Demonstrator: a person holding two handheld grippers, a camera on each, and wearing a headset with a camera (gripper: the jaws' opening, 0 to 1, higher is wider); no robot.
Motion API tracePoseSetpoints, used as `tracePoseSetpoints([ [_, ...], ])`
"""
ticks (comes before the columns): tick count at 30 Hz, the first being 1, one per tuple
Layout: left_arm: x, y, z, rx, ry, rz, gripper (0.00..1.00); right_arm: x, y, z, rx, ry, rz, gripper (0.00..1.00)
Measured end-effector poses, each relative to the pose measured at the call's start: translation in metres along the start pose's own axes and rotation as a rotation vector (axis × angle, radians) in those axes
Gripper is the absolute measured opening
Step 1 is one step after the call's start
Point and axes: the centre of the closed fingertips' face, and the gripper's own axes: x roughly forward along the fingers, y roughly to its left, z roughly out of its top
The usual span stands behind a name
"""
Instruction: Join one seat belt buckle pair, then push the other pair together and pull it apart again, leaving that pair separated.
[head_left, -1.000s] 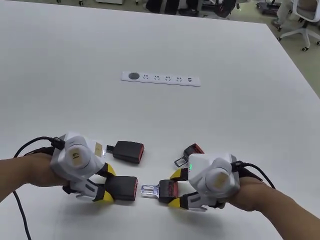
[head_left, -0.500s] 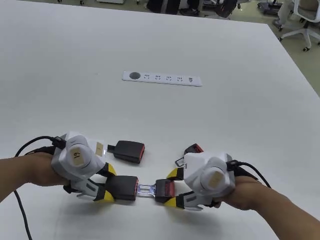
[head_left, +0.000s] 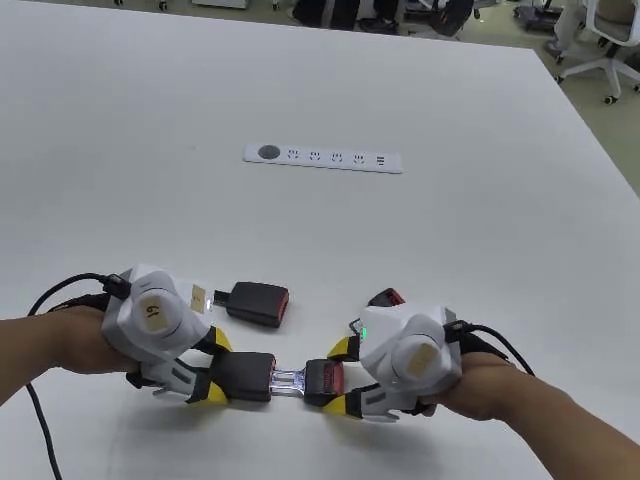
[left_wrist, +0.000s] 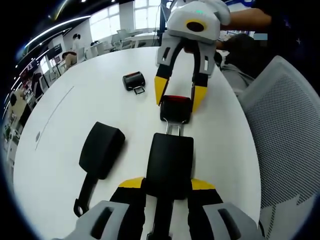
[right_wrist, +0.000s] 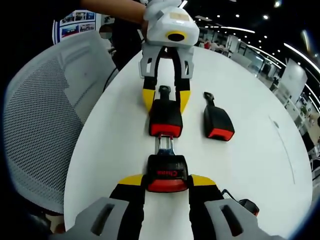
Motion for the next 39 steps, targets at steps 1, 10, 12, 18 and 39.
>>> tracePoseSetpoints([
  [1, 0.000, 0.000, 0.000, 0.000, 0.000, 0.000, 0.33, 0.000, 0.000, 0.000, 0.001, 0.000, 0.000, 0.30],
  [10, 0.001, 0.001, -0.001, -0.003, 0.001, 0.001, 0.33, 0.001, 0.001, 0.002, 0.001, -0.003, 0.003, 0.30],
  [12, 0.001, 0.002, -0.002, -0.004, 0.001, 0.002, 0.33, 0.001, 0.001, 0.002, 0.003, -0.003, 0.003, 0.30],
  [18, 0.001, 0.002, -0.003, -0.005, 0.001, 0.002, 0.33, 0.003, 0.001, 0.001, 0.011, -0.004, 0.001, 0.30],
  [39, 0.002, 0.003, -0.004, -0.008, 0.000, 0.005, 0.33, 0.010, 0.002, 0.009, 0.011, -0.023, -0.004, 0.30],
])
